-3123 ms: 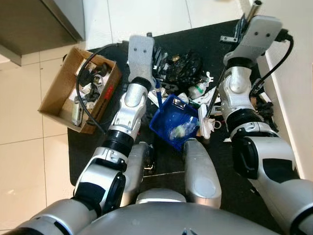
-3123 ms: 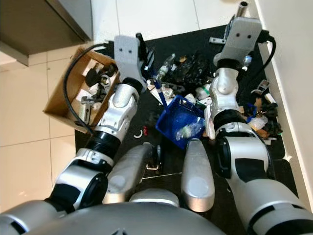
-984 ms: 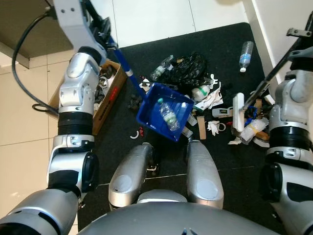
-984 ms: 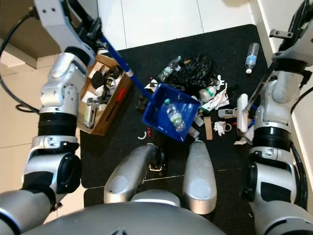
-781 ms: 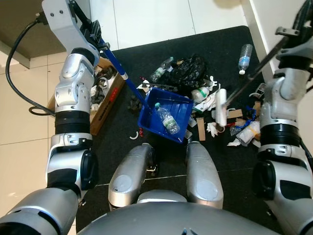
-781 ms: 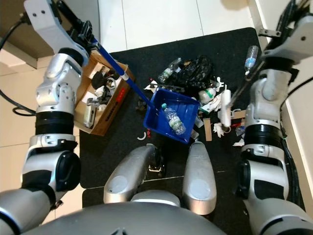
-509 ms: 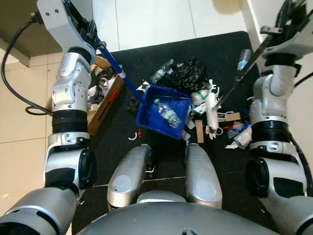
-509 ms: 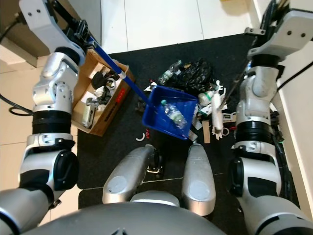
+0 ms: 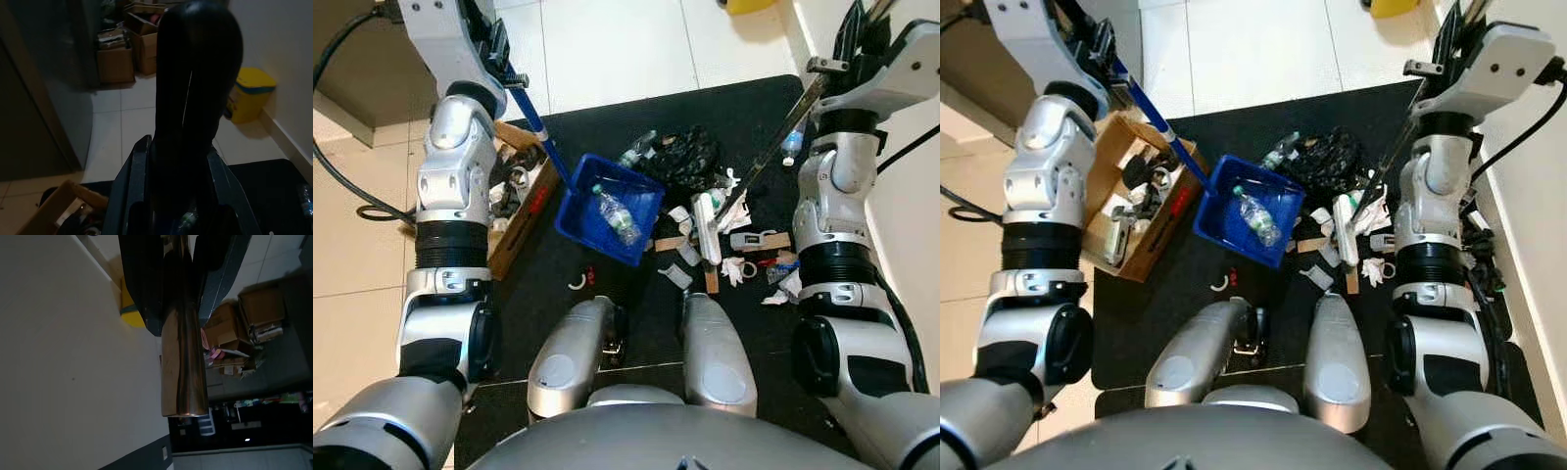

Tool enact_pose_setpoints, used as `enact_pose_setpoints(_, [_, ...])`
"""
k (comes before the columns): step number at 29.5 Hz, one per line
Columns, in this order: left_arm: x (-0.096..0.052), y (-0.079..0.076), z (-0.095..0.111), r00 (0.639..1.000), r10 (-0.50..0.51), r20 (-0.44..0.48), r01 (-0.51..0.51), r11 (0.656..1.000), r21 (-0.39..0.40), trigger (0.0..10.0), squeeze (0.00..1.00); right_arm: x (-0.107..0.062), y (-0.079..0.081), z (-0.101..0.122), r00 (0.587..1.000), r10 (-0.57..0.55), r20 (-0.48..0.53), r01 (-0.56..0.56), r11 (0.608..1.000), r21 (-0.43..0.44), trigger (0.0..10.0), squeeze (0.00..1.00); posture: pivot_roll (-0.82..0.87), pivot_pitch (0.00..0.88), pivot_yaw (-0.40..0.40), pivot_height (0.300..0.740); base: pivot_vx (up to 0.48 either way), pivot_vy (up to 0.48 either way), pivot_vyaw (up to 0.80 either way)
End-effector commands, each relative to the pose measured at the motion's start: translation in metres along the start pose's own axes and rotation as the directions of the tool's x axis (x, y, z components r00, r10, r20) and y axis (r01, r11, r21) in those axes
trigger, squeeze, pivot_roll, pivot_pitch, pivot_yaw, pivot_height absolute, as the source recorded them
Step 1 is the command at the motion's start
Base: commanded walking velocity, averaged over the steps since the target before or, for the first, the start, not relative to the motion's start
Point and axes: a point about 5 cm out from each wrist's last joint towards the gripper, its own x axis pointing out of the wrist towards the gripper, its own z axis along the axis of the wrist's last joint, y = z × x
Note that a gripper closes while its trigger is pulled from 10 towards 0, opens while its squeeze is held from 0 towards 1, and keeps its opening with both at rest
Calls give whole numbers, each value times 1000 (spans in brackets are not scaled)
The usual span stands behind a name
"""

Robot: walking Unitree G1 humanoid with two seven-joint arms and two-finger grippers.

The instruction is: Sweep floor

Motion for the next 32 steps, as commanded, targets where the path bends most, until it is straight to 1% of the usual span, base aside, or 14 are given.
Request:
enact_pose_setpoints(1, [-2,4,9,999,8,53,-9,999,32,10000,0,-1,2,-1,1000,-6,-4,6,1000,8,10000,0,78,68,108,740,0,0,0])
enact_pose_setpoints(6, [-3,-2,11,998,-6,68,4,999,41,10000,0,-1,3,-2,1000,-20,-8,20,1000,13,10000,0,82,66,108,740,0,0,0])
enact_pose_setpoints(10, [-2,-2,13,997,-13,80,8,999,52,10000,0,0,2,-3,1000,-21,-10,21,1000,11,10000,0,84,64,109,740,0,0,0])
enact_pose_setpoints(16, [-1,-3,17,996,-16,92,12,999,49,10000,0,0,3,-3,1000,-22,-10,22,1000,12,10000,0,86,58,110,740,0,0,0])
enact_pose_setpoints(28, [-1,-4,17,995,-24,94,19,998,58,10000,0,1,3,-4,1000,-19,-14,19,1000,9,10000,0,85,57,111,740,0,0,0])
enact_pose_setpoints(32, [0,-4,17,995,-22,97,16,998,60,10000,0,1,4,-5,1000,-21,-15,21,1000,9,10000,0,87,57,112,740,0,323,0])
